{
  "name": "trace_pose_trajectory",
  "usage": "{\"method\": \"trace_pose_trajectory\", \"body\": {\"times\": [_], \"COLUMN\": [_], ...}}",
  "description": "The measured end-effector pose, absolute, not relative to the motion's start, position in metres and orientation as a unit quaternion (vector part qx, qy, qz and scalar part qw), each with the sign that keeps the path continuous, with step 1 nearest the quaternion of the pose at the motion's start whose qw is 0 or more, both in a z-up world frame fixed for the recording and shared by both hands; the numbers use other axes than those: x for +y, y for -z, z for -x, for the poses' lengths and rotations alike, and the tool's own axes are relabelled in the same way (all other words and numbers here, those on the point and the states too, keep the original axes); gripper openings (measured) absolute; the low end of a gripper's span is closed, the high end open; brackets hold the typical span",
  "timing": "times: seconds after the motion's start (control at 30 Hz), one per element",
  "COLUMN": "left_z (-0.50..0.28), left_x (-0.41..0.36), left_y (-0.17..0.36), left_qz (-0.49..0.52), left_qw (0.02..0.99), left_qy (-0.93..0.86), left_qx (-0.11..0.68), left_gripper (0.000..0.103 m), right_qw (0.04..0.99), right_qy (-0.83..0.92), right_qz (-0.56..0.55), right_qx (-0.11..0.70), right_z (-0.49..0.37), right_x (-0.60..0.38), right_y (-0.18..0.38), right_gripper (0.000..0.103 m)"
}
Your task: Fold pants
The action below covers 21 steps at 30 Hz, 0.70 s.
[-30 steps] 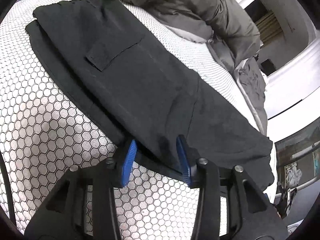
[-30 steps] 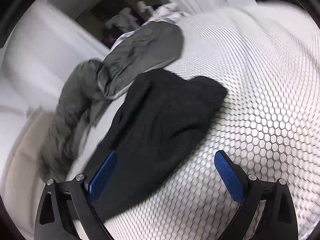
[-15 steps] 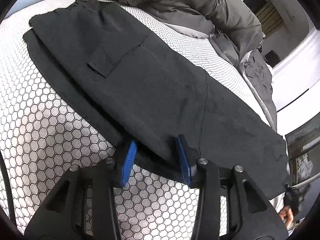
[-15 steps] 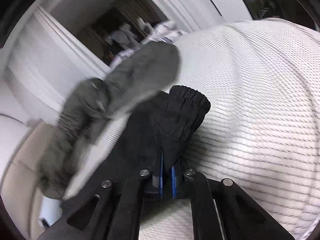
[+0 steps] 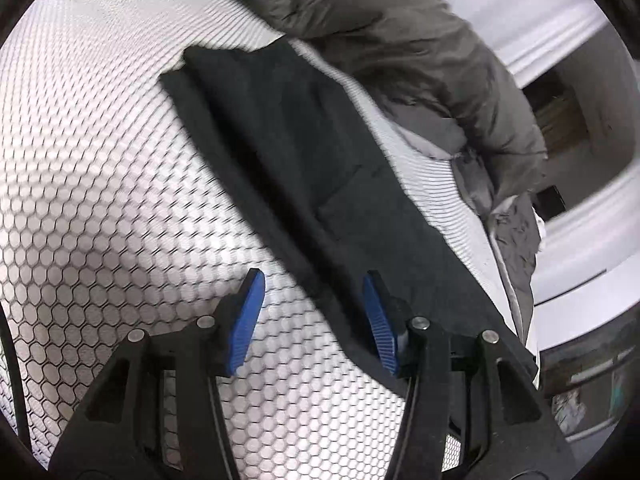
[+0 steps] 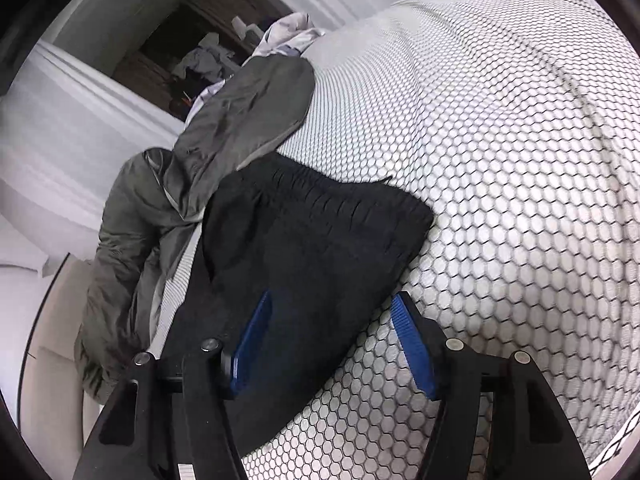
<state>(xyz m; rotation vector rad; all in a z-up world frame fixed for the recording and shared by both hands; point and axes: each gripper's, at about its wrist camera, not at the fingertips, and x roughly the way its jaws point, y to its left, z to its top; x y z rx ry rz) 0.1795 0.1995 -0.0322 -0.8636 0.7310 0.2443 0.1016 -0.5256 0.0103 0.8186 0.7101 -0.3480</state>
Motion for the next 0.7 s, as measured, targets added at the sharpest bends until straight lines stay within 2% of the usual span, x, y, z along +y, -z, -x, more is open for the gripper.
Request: {"method": "trace_pose_trajectory", "body": {"times": [0.2,0.27,0.33,0.4,0.5,0.6,0.7], "left_z": [-0.208,-0.222,-0.229,-0.220,-0.212,-0.218,-0.202], "left_x": [0.171,0.176,0.181,0.184,0.179,0.184,0.203], "left_y": [0.025,0.041,0.050,0.044,0.031,0.056,0.045], "left_qz": [0.355,0.367,0.380,0.398,0.361,0.382,0.429], "left_qw": [0.854,0.836,0.829,0.830,0.857,0.827,0.818], "left_qy": [-0.082,-0.097,-0.105,-0.102,-0.096,-0.105,-0.102], "left_qx": [0.372,0.397,0.397,0.377,0.356,0.399,0.369], "left_gripper": [0.043,0.019,0.003,0.002,0.002,0.003,0.013], "right_qw": [0.846,0.847,0.846,0.845,0.846,0.847,0.844], "right_qy": [0.159,0.160,0.158,0.159,0.161,0.161,0.159], "right_qz": [-0.378,-0.375,-0.376,-0.377,-0.379,-0.374,-0.377], "right_qx": [0.340,0.342,0.343,0.343,0.340,0.342,0.347], "right_z": [-0.106,-0.110,-0.112,-0.111,-0.099,-0.099,-0.101], "right_x": [-0.513,-0.509,-0.507,-0.508,-0.514,-0.515,-0.514], "right_y": [-0.010,-0.009,-0.008,-0.006,-0.004,-0.004,-0.002], "right_gripper": [0.064,0.064,0.064,0.064,0.064,0.064,0.064]}}
